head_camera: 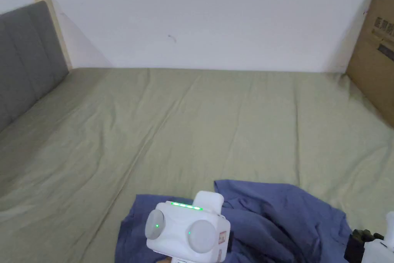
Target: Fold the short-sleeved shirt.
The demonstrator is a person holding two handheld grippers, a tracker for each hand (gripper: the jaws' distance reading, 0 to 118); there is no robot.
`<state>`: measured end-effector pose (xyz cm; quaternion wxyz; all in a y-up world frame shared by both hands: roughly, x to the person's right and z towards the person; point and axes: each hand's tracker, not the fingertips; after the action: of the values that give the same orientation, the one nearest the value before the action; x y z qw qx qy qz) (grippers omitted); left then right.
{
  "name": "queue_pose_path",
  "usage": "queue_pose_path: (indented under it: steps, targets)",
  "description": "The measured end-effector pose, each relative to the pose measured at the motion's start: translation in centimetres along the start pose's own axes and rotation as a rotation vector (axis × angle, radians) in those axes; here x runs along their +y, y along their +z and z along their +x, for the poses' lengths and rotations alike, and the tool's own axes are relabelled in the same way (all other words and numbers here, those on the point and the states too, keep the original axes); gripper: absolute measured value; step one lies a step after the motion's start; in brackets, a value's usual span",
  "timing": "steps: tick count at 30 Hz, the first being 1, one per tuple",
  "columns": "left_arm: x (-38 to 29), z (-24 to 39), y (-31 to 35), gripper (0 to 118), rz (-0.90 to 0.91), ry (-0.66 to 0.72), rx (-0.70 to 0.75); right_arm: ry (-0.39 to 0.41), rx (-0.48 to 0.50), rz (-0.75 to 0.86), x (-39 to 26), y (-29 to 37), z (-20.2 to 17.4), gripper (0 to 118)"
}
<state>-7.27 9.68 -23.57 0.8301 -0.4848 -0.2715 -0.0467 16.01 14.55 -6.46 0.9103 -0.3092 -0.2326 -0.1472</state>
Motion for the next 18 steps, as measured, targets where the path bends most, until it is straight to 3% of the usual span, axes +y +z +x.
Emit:
queue_pose_path:
  steps: [1,2,3,6,7,8,14,15,16,17,18]
  targets:
    - [0.7,-1.4,0.2,0,0.005,0.017,0.023,0.007,-0.002,-0.005,0.0,-0.3,-0.3,4]
    - [1.5,-3.1,0.3,10,0.017,0.042,0.037,0.012,-0.004,-0.009,0.1,-0.7,-0.5,4]
    - [2.6,-4.9,0.4,29,0.020,0.078,0.053,0.015,-0.005,-0.014,0.1,-1.0,-0.7,4]
    - [5.7,-10.0,-0.3,55,0.014,0.192,0.110,0.029,-0.008,-0.030,-0.1,-1.9,-1.0,4]
    - [6.8,-12.0,-1.2,83,-0.003,0.233,0.121,0.041,-0.014,-0.041,-0.1,-2.3,-1.1,4]
    - [7.6,-13.5,-1.9,91,-0.022,0.288,0.121,0.048,-0.018,-0.046,-0.1,-2.6,-1.2,4]
    - [9.3,-18.1,-7.6,89,-0.177,0.342,0.189,0.050,-0.024,-0.095,-0.7,-5.0,-0.6,4]
    - [8.8,-18.1,-8.7,85,-0.197,0.332,0.189,0.051,-0.022,-0.100,-0.7,-5.2,-0.5,4]
    - [8.2,-18.0,-9.3,70,-0.208,0.327,0.176,0.053,-0.022,-0.104,-0.8,-5.4,-0.4,4]
    - [7.6,-17.6,-9.8,60,-0.209,0.270,0.257,0.054,-0.026,-0.109,-0.8,-5.6,-0.3,4]
    - [7.3,-17.3,-9.3,58,-0.167,0.246,0.267,0.054,-0.031,-0.112,-1.0,-5.6,-0.1,4]
